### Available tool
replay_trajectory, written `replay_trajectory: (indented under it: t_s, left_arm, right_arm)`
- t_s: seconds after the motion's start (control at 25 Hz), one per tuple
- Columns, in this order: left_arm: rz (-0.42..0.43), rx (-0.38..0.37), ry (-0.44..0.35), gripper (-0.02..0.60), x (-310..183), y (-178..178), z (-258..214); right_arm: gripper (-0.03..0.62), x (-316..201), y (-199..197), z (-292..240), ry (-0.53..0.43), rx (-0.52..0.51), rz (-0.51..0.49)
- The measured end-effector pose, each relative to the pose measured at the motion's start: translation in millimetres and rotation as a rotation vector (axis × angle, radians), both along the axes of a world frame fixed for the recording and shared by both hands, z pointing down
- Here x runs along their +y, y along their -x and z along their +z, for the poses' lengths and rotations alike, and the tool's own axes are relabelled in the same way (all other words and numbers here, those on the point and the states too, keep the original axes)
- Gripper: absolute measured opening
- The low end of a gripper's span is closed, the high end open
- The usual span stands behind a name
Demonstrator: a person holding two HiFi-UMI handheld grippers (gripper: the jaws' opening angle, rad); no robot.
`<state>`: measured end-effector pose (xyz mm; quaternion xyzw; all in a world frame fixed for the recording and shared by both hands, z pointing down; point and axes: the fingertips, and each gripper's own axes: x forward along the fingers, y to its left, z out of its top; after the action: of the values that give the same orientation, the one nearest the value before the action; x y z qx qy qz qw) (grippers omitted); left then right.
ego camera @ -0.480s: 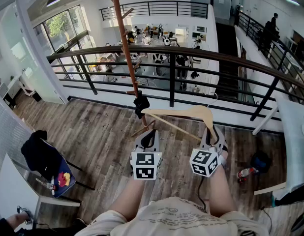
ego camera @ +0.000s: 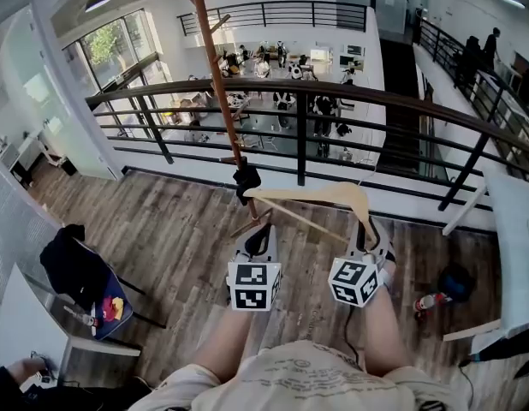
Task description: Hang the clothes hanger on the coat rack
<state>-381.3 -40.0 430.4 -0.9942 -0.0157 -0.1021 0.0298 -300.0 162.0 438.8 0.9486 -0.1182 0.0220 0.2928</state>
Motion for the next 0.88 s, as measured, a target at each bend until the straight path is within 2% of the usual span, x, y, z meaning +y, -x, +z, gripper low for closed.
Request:
replay_trajectory:
  t_s: [0.28, 0.64, 0.88]
  left_arm:
    - [-0.015, -0.002, -0.013, 0.005, 24, -6, 1]
    - [-0.078, 0.008, 0.004, 0.005, 61, -9, 6]
    - [-0.105, -0.014, 0.01, 0.005, 70, -11, 15]
  right_arm:
    - [0.086, 20, -9, 3, -0.006, -0.003, -0.023]
    - [0.086, 45, -22, 6, -0.006, 0.003, -0.098]
    - [0.086, 48, -31, 15, 0.009, -0.014, -0.13]
